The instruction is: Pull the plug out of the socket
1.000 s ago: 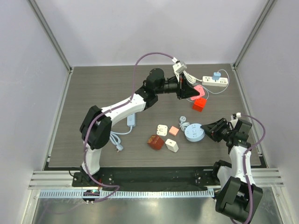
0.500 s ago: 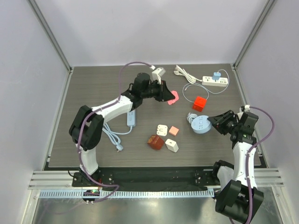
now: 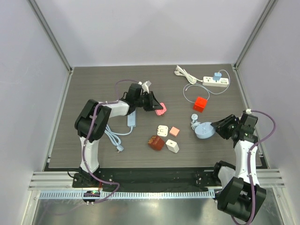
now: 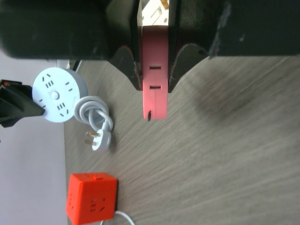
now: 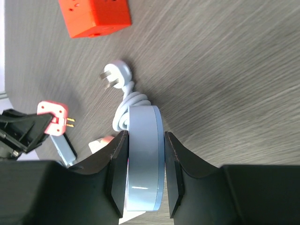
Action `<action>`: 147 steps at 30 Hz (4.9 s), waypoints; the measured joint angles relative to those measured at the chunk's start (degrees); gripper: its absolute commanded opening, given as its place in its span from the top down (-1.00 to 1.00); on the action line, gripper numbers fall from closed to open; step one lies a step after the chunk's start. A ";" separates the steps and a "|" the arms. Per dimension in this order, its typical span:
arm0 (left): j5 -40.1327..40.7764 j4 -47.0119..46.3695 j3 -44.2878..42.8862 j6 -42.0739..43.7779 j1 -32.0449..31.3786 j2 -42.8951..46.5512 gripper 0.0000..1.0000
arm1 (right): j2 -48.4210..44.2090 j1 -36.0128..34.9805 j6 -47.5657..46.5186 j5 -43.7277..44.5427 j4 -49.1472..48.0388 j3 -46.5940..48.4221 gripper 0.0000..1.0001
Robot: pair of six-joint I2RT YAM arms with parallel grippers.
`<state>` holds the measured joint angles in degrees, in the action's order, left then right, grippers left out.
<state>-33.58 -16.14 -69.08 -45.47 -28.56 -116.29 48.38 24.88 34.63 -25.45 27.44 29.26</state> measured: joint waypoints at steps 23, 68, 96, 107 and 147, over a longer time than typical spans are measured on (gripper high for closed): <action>6.97 -4.52 9.29 -2.54 -2.36 1.81 -0.20 | 6.84 2.29 4.11 22.23 0.42 2.10 0.81; 16.04 14.71 33.03 -2.80 -12.68 65.75 -0.41 | 16.02 -17.64 -0.85 20.55 -4.48 13.66 -0.41; 21.97 2.03 1.95 8.44 -6.73 21.64 -0.04 | 68.83 -18.49 -1.90 36.50 -17.40 62.18 -0.79; 15.65 -10.88 -17.75 6.67 -2.10 -6.27 0.06 | 78.34 -18.56 -11.54 39.89 -18.49 74.05 -0.71; 11.74 5.22 -56.65 9.84 -7.26 -29.49 0.36 | 80.19 -28.26 -23.21 36.74 -18.84 70.66 0.97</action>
<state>-21.85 -10.92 -125.73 -35.64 -35.81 -145.77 128.57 -3.38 11.42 11.29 8.60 99.92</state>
